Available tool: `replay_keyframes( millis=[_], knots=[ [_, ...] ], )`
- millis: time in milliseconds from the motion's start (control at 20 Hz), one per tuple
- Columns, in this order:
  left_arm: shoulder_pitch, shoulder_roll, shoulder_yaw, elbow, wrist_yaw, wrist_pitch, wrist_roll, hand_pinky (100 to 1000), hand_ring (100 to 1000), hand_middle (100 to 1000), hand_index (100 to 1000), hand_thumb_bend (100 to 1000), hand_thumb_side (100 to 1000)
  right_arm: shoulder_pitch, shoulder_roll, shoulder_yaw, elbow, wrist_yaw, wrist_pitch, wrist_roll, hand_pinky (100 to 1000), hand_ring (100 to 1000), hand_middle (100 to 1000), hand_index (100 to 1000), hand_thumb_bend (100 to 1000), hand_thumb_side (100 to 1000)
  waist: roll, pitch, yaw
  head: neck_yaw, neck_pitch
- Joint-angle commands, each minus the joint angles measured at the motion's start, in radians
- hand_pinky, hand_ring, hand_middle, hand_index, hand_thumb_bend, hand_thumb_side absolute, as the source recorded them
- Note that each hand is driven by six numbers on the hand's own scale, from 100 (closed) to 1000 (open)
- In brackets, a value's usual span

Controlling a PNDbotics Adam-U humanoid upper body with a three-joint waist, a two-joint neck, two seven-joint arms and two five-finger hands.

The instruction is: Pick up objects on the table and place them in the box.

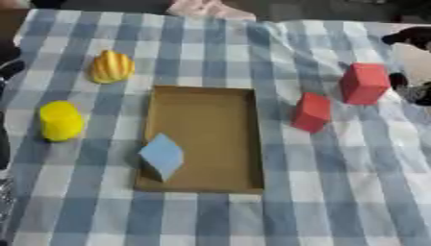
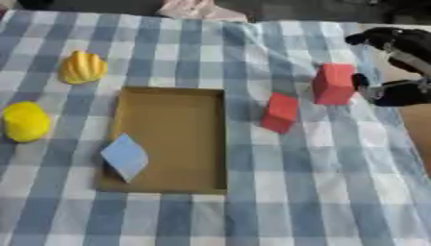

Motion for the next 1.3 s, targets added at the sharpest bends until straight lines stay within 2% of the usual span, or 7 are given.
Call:
replay_keyframes(
  millis=[50,150,200,250,350,800,1300],
  knots=[
    [-0.012,0.02,0.001,-0.019,0.003,-0.001,-0.004,819,791,695,826,140,827,-0.016,-0.022,-0.011,-0.014,0.031,-0.013,0.008,921,1000,916,997,175,496,0.001,-0.015,0.001,0.0,-0.012],
    [-0.014,0.02,0.0,-0.019,0.003,-0.001,-0.005,819,791,695,826,140,828,-0.016,-0.021,-0.01,-0.011,0.051,-0.019,0.013,927,1000,926,1000,215,407,-0.001,-0.012,0.002,-0.002,-0.014],
    [-0.014,0.021,0.0,-0.019,0.003,-0.002,-0.005,819,791,695,826,140,828,-0.016,-0.02,-0.009,-0.009,0.057,-0.023,0.019,933,1000,933,1000,258,236,-0.001,-0.01,0.003,-0.002,-0.015],
    [-0.015,0.021,0.0,-0.019,0.003,-0.001,-0.006,819,791,695,826,140,828,-0.014,-0.02,-0.009,-0.007,0.06,-0.027,0.027,937,1000,934,1000,271,251,-0.002,-0.009,0.004,-0.002,-0.016],
    [-0.016,0.021,0.0,-0.019,0.003,-0.001,-0.006,819,791,695,827,141,828,-0.013,-0.018,-0.011,-0.006,0.049,-0.03,0.039,947,1000,935,1000,234,313,-0.003,-0.008,0.005,-0.002,-0.017],
    [-0.019,0.021,-0.001,-0.019,0.004,-0.001,-0.009,819,792,696,825,140,827,-0.008,-0.02,-0.012,-0.019,0.02,-0.027,0.06,950,1000,935,1000,240,291,-0.004,-0.005,0.006,-0.002,-0.021],
    [-0.023,0.022,-0.002,-0.019,0.004,-0.002,-0.01,820,792,694,823,138,831,-0.024,-0.002,-0.011,0.046,0.085,-0.022,0.041,940,1000,933,1000,283,305,-0.002,0.011,0.02,-0.011,-0.041]
  ],
)
